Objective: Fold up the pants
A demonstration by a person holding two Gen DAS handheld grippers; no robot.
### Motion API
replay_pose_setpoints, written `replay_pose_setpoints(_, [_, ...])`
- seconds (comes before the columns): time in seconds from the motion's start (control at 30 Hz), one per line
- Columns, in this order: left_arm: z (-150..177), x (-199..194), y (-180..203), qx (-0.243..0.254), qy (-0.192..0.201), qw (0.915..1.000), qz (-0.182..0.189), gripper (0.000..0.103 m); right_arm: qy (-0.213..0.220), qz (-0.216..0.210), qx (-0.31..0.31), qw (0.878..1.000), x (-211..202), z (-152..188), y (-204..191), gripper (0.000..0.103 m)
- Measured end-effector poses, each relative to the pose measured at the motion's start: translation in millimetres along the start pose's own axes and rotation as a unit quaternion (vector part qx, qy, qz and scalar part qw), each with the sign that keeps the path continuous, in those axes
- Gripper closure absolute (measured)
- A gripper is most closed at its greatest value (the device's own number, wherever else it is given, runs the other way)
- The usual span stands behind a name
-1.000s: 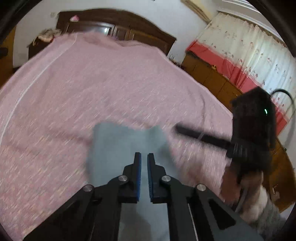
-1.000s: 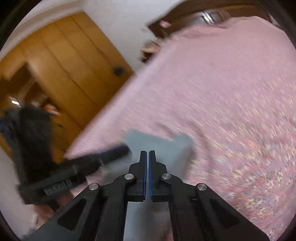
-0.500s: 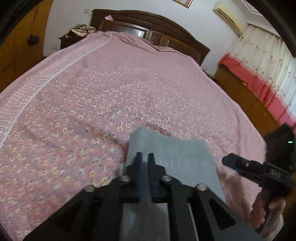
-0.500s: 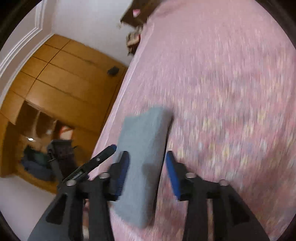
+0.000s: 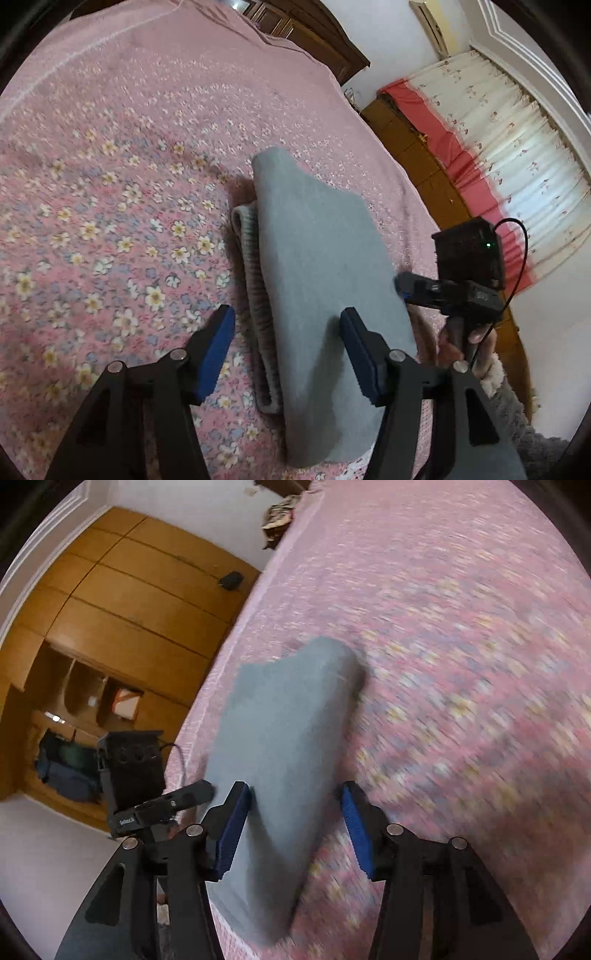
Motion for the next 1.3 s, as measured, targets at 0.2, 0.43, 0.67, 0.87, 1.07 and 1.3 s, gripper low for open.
replay_pose_setpoints(0.2, [-19.5, 33.5, 1.2, -0.015, 0.001, 0.9996, 0.025, 0.034, 0.018, -0.017, 0.01, 1.0, 40.2, -17.9, -1.3, 0.044])
replay_pose_setpoints(0.43, [-0.2, 43.6, 19.2, 0.015, -0.005, 0.9996, 0.024, 0.022, -0.017, -0.077, -0.002, 0.997, 17.6, 13.3, -17.0, 0.044])
replay_pose_setpoints(0.67, [32.9, 16.4, 38.1, 0.028, -0.055, 0.9937, 0.093, 0.022, -0.031, -0.096, -0.021, 0.995, 26.3, 28.4, -30.5, 0.042])
replay_pose_setpoints(0.87, [3.1, 30.7, 20.7, -0.071, 0.018, 0.991, 0.112, 0.02, -0.006, -0.097, -0.005, 0.995, 51.5, 10.1, -32.8, 0.043])
replay_pose_setpoints(1.07, [-1.4, 30.7, 18.6, -0.078, 0.033, 0.9892, 0.119, 0.051, 0.011, -0.115, 0.018, 0.993, 31.6, 12.2, -31.1, 0.07])
replay_pose_setpoints(1.3, [6.9, -1.1, 20.9, -0.079, 0.038, 0.9876, 0.13, 0.065, 0.03, -0.103, -0.071, 0.992, 7.4, 7.5, -75.8, 0.071])
Point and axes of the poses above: each gripper's, at about its wrist camera, not at the fingertips, and x roughly the way its jaws point, y to its right, z to its underside, the point moved 7 cm from there along x, roughly the way its jaws point, and after that the axes turned 13 degrees about y, right-handed, at the moved point
